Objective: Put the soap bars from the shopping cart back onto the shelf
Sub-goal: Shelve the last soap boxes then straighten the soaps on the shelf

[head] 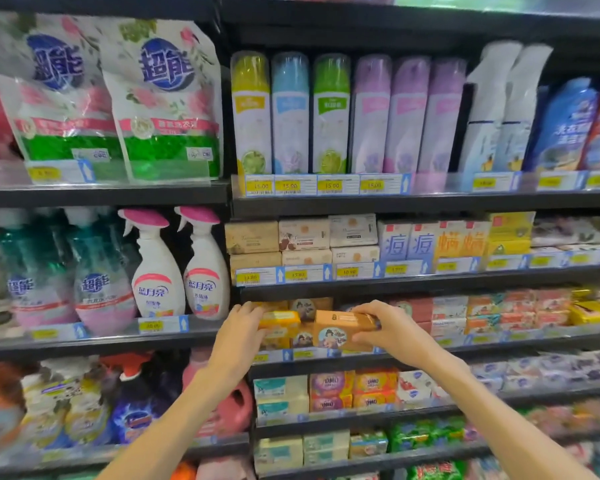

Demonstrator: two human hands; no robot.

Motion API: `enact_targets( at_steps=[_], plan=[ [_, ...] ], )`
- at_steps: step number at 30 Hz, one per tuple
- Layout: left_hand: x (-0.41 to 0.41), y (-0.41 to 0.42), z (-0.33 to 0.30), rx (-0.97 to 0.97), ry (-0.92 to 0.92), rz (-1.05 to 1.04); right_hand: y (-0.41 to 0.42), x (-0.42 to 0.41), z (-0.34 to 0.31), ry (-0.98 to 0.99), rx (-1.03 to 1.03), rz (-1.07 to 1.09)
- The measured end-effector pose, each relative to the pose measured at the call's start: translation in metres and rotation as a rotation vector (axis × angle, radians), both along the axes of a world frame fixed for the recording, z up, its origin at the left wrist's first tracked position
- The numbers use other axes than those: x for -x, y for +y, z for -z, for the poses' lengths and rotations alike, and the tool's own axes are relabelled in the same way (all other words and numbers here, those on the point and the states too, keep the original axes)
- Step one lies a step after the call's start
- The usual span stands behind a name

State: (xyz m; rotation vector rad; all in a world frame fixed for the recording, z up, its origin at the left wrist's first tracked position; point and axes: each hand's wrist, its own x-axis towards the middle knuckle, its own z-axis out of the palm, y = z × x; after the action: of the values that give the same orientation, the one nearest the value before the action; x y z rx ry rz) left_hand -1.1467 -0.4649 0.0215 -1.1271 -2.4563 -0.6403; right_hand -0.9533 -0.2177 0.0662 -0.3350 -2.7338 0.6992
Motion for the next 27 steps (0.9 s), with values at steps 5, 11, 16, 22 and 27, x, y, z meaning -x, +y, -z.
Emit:
enact_targets(
  at_steps=[5,11,16,22,27],
  plan=[
    [0.011,0.004,0.008,0.078,0.169,-0.063,0.004,0.010,0.008,0.022,0.005,0.005],
    [0.017,0.011,0.009,0.209,0.305,-0.171,-0.001,0.025,0.015,0.053,0.007,-0.007],
    [0.033,0.007,0.018,0.262,0.373,-0.192,-0.008,0.038,0.020,0.083,-0.014,-0.011],
    [0.039,0.003,0.022,0.184,0.397,-0.171,-0.015,0.053,0.024,0.104,-0.029,0.024],
    [0.042,0.005,0.026,0.147,0.435,-0.180,-0.018,0.067,0.036,0.113,-0.108,0.059]
  ],
)
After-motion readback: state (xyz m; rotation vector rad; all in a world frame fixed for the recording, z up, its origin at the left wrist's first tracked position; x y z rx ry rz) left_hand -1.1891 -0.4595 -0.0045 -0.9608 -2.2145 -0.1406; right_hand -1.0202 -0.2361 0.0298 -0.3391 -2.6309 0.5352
